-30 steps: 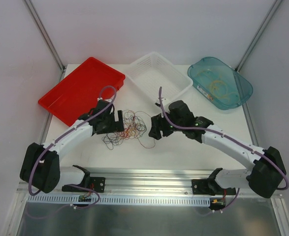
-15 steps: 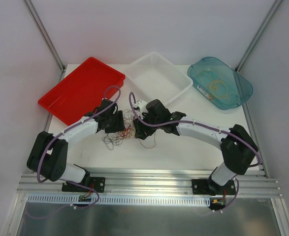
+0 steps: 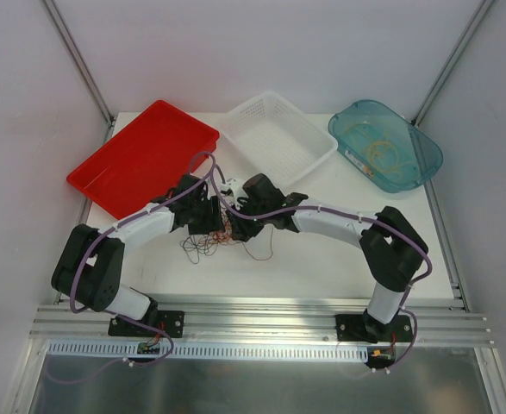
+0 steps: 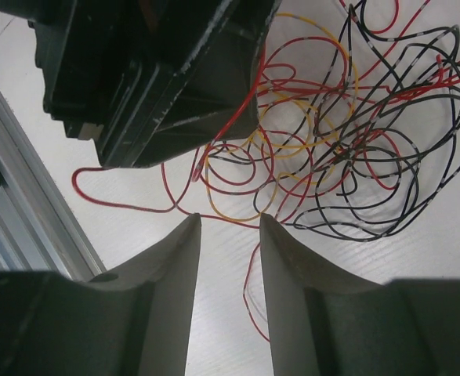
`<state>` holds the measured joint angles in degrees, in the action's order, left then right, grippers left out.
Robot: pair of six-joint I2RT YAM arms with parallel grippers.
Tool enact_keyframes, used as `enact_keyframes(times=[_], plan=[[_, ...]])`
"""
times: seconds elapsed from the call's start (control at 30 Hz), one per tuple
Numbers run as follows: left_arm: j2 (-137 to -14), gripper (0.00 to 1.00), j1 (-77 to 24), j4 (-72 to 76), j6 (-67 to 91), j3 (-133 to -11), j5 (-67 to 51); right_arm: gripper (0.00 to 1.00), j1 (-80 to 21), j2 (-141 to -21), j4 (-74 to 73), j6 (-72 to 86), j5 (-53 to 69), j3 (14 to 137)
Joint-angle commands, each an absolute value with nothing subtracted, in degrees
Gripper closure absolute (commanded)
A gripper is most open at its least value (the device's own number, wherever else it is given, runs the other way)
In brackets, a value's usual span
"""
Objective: Untangle the cables
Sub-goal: Untie the cable.
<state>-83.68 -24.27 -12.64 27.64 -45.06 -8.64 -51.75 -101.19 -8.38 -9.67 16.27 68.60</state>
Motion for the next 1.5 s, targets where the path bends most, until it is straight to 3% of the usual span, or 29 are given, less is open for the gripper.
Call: enact_keyframes(times=[0.0,0.93,0.97,1.13,1.47], plan=[[-83.7,0.46,-23.8,-11.8,26.9,-45.0,-10.1,0.62,-52.1,-102.4,-5.8,-11.2,18.5,71.0],[-85.3,0.50,-22.7,-11.7,33.8,-43.2,-10.6,0.68,-52.2,-106.5,2.6,-6.4,23.3,65.6],[-85.4,0.50,-22.6,-11.7,33.9,-43.2,-10.8,0.69,-52.2,-106.4,3.0,-6.2,23.2,65.5],[-84.9,0.50,-22.1,-11.7,34.5,-42.9,-10.7,0.99,-52.3,-104.9,2.6,-6.3,22.2,65.0],[-82.4,0.48,-21.0,-12.0,38.1,-40.3,-5.4,0.99,-52.2,-87.0,-7.7,-9.8,18.2,63.4]])
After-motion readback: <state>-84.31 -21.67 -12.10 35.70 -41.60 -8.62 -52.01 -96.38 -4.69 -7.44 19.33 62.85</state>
